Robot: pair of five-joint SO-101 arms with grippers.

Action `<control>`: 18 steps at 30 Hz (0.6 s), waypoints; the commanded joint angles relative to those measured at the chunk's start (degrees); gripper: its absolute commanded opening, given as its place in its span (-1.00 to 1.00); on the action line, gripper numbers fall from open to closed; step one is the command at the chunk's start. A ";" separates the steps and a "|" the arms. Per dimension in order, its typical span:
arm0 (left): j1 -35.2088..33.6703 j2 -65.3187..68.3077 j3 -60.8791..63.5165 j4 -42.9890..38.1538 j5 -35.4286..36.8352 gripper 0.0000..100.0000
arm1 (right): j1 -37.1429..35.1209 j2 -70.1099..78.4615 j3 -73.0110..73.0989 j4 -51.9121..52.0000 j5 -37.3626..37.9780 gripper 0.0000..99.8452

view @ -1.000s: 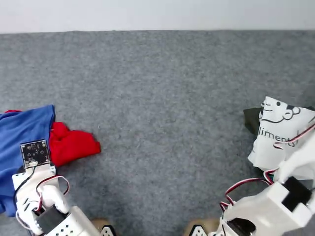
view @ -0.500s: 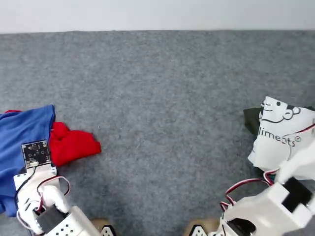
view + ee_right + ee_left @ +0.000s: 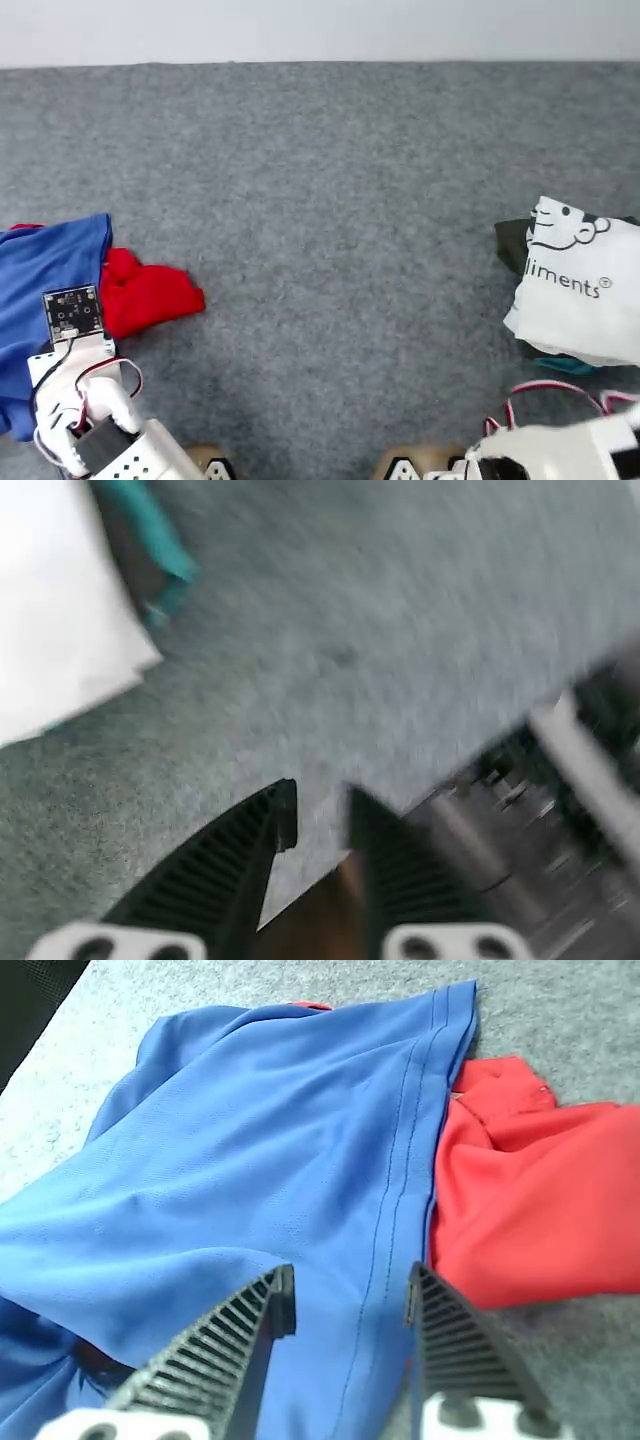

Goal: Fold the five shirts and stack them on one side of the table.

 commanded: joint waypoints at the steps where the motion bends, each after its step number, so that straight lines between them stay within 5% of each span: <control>1: -0.09 -0.70 -0.66 -1.14 -0.62 -0.62 | 2.07 -8.04 -0.70 1.54 -4.75 -0.33; 4: -0.09 -0.70 -0.57 -1.32 -0.62 -0.62 | 2.24 -12.97 0.79 -5.14 -6.07 -0.17; 18: -0.26 -0.70 -0.92 -1.23 -0.35 -0.62 | -11.74 -14.29 1.05 -4.62 -6.77 -0.17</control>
